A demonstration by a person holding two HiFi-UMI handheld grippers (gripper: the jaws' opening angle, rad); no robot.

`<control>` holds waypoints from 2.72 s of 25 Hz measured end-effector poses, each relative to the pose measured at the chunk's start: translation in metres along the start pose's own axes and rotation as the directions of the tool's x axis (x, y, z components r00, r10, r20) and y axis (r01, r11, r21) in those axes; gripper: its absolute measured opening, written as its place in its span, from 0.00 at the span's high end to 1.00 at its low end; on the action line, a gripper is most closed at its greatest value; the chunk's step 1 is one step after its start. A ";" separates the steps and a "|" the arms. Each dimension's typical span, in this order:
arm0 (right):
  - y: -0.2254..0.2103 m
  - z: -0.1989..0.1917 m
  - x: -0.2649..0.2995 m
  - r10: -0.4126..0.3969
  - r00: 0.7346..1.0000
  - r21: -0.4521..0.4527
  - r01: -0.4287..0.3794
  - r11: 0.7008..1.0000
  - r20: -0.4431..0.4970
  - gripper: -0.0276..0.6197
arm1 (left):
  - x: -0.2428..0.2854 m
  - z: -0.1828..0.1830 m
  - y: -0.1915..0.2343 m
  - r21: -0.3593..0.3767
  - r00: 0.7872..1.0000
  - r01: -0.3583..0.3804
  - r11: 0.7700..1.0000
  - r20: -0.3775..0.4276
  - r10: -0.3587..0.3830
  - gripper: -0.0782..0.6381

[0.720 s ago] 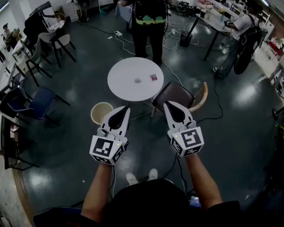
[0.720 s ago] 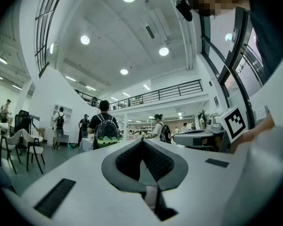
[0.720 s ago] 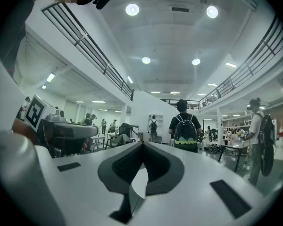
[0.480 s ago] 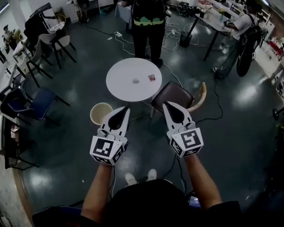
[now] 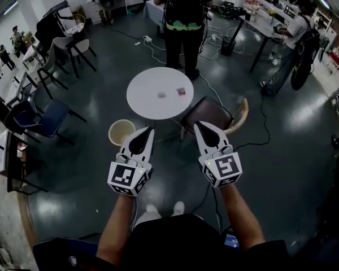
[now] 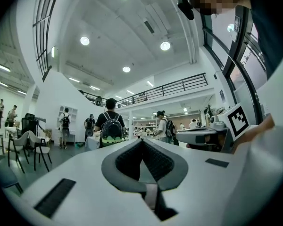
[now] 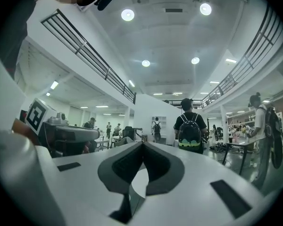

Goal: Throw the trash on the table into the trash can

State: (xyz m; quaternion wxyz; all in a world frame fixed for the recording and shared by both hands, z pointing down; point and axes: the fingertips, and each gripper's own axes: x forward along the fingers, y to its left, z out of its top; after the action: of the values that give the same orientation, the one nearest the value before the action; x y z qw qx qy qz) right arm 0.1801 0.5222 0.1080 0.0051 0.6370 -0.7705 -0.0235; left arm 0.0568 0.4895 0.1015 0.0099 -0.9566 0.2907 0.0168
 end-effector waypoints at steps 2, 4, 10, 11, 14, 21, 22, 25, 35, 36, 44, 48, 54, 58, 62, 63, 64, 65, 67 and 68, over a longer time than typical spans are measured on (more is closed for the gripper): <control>-0.006 -0.005 -0.002 0.018 1.000 0.002 -0.018 1.000 -0.003 0.93 | 0.002 -0.004 -0.006 -0.001 1.000 -0.016 1.000 -0.005 0.016 0.87; -0.007 -0.008 -0.002 0.031 0.999 0.005 -0.031 1.000 -0.010 0.93 | 0.000 -0.008 -0.009 -0.003 0.999 -0.030 1.000 -0.012 0.030 0.87; -0.011 -0.014 0.000 0.049 0.999 0.027 -0.049 0.998 -0.010 0.93 | 0.004 -0.011 -0.008 -0.007 0.998 -0.059 0.998 -0.017 0.059 0.87; -0.013 -0.016 0.002 0.052 0.999 0.030 -0.052 0.998 -0.010 0.93 | 0.006 -0.012 -0.006 -0.006 0.998 -0.062 0.998 -0.018 0.062 0.87; -0.014 -0.018 0.011 0.059 0.998 0.031 -0.058 0.998 -0.012 0.93 | 0.010 -0.015 0.000 -0.006 0.997 -0.067 0.998 -0.025 0.067 0.87; -0.024 -0.026 0.046 0.053 0.998 0.033 -0.052 0.998 -0.023 0.93 | 0.034 -0.024 0.029 -0.018 0.998 -0.060 0.998 -0.033 0.060 0.87; -0.025 -0.028 0.052 0.052 0.998 0.031 -0.051 0.998 -0.027 0.93 | 0.038 -0.026 0.035 -0.021 0.998 -0.060 0.998 -0.033 0.060 0.87; -0.028 -0.031 0.075 0.045 0.998 0.029 -0.044 0.999 -0.037 0.93 | 0.049 -0.027 0.057 -0.025 0.998 -0.058 0.998 -0.034 0.057 0.87; -0.034 -0.037 0.173 0.017 0.999 0.032 -0.015 0.999 -0.049 0.93 | 0.094 -0.034 0.148 -0.035 0.999 -0.031 0.999 -0.044 0.030 0.87; -0.035 -0.037 0.183 0.012 0.999 0.032 -0.010 0.999 -0.050 0.93 | 0.099 -0.035 0.157 -0.036 0.999 -0.026 0.999 -0.044 0.024 0.87; -0.037 -0.036 0.250 -0.039 0.997 0.018 0.040 0.999 -0.063 0.93 | 0.129 -0.037 0.224 -0.052 0.999 0.020 0.998 -0.041 -0.022 0.87; -0.032 -0.038 0.278 -0.066 0.995 0.010 0.067 0.998 -0.077 0.93 | 0.138 -0.037 0.253 -0.065 0.998 0.046 0.997 -0.039 -0.048 0.87; -0.033 -0.050 0.309 -0.107 0.989 -0.003 0.108 0.994 -0.106 0.93 | 0.157 -0.048 0.282 -0.086 0.995 0.092 0.992 -0.040 -0.095 0.87; -0.033 -0.056 0.322 -0.135 0.983 -0.006 0.135 0.991 -0.121 0.93 | 0.161 -0.054 0.297 -0.094 0.992 0.118 0.989 -0.039 -0.123 0.87; -0.027 -0.066 0.334 -0.150 0.978 -0.012 0.150 0.989 -0.145 0.93 | 0.161 -0.060 0.310 -0.105 0.988 0.139 0.985 -0.048 -0.144 0.87; -0.026 -0.070 0.337 -0.152 0.977 -0.012 0.152 0.988 -0.151 0.93 | 0.162 -0.063 0.314 -0.106 0.988 0.140 0.984 -0.052 -0.146 0.87; -0.026 -0.075 0.340 -0.153 0.976 -0.011 0.153 0.988 -0.158 0.93 | 0.164 -0.067 0.317 -0.108 0.987 0.140 0.984 -0.058 -0.147 0.87; -0.026 -0.079 0.342 -0.154 0.974 -0.012 0.154 0.988 -0.166 0.93 | 0.166 -0.070 0.320 -0.111 0.987 0.140 0.984 -0.063 -0.147 0.87; -0.028 -0.087 0.344 -0.157 0.970 -0.015 0.157 0.988 -0.183 0.93 | 0.170 -0.078 0.322 -0.119 0.986 0.141 0.983 -0.073 -0.150 0.87; -0.030 -0.090 0.344 -0.161 0.968 -0.016 0.161 0.987 -0.190 0.93 | 0.172 -0.081 0.322 -0.122 0.985 0.142 0.982 -0.077 -0.152 0.87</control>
State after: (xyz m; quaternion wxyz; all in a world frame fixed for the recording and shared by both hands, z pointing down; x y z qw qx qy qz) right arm 0.1486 0.1760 0.1894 0.0772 0.6967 -0.7122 0.0371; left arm 0.0224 0.1237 0.1727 -0.0571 -0.9743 0.2177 -0.0083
